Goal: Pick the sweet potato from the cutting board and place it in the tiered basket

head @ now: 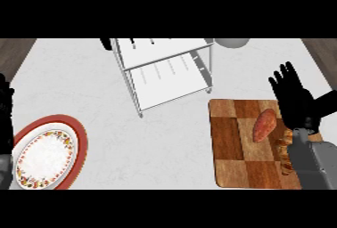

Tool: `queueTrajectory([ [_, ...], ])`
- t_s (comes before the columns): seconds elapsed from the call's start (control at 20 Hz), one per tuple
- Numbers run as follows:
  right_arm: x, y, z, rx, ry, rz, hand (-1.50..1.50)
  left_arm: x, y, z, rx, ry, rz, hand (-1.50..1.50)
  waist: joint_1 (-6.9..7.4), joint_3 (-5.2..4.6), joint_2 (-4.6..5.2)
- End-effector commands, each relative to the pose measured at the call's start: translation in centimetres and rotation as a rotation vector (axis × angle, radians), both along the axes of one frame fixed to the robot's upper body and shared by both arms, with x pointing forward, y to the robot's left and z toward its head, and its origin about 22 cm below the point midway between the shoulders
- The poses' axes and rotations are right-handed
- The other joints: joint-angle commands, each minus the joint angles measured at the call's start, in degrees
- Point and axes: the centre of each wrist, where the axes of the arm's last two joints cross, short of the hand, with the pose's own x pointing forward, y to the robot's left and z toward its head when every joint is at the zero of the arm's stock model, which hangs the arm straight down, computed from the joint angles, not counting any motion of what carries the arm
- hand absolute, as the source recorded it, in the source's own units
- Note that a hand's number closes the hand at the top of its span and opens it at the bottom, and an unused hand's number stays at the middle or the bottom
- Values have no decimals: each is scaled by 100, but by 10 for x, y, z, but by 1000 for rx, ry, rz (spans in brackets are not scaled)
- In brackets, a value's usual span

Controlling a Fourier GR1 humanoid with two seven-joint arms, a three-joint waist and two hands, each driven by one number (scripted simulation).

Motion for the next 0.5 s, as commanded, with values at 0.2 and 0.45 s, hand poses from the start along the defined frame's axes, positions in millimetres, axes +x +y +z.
queueTrajectory([
  [0.2, -28, -98, 32, 68, -447, -117, 150, 13, -80, -1, -150, -37, -250, 0, -269, 28, 8],
  [0.45, -43, -120, -19, 406, -375, -192, -150, 7, -117, -21, -235, 10, -337, 0, -121, 31, 57],
])
